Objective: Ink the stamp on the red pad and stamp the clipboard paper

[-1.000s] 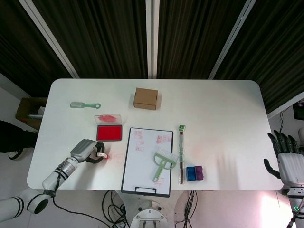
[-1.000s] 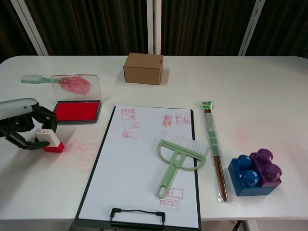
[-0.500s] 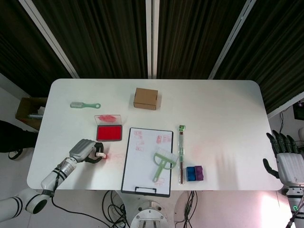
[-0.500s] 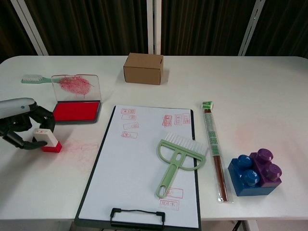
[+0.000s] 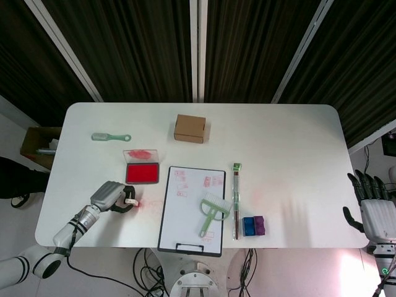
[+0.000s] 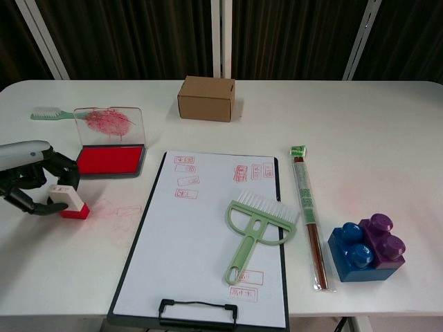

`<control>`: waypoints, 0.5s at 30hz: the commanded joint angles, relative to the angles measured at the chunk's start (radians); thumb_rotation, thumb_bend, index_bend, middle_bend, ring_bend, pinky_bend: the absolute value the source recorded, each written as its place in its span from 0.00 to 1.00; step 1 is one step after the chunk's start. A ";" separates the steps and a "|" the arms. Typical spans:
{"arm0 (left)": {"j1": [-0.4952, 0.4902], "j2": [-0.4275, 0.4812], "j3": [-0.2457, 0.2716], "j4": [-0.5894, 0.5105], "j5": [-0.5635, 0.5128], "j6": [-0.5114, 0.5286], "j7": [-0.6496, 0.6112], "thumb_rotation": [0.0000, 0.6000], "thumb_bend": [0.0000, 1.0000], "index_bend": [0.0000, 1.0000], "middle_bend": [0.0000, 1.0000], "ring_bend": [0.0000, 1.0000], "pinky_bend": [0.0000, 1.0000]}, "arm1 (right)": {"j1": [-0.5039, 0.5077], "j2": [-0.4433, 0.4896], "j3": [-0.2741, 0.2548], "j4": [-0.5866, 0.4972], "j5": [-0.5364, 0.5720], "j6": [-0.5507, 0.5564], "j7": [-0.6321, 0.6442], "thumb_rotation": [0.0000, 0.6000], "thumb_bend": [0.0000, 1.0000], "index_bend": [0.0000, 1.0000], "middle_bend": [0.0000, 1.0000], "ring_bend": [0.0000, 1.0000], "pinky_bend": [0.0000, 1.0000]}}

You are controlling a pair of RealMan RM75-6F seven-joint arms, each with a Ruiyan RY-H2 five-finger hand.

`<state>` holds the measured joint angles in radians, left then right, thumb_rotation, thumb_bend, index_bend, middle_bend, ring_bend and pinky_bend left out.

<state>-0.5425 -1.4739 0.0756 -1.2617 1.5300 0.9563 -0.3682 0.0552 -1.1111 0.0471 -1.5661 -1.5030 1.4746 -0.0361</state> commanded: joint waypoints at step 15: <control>0.004 -0.001 0.003 0.009 0.012 0.015 0.008 1.00 0.27 0.49 0.45 1.00 1.00 | -0.002 -0.001 0.000 0.001 0.001 0.002 0.002 1.00 0.30 0.00 0.00 0.00 0.00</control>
<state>-0.5388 -1.4750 0.0787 -1.2530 1.5414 0.9717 -0.3601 0.0532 -1.1118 0.0466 -1.5653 -1.5025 1.4770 -0.0344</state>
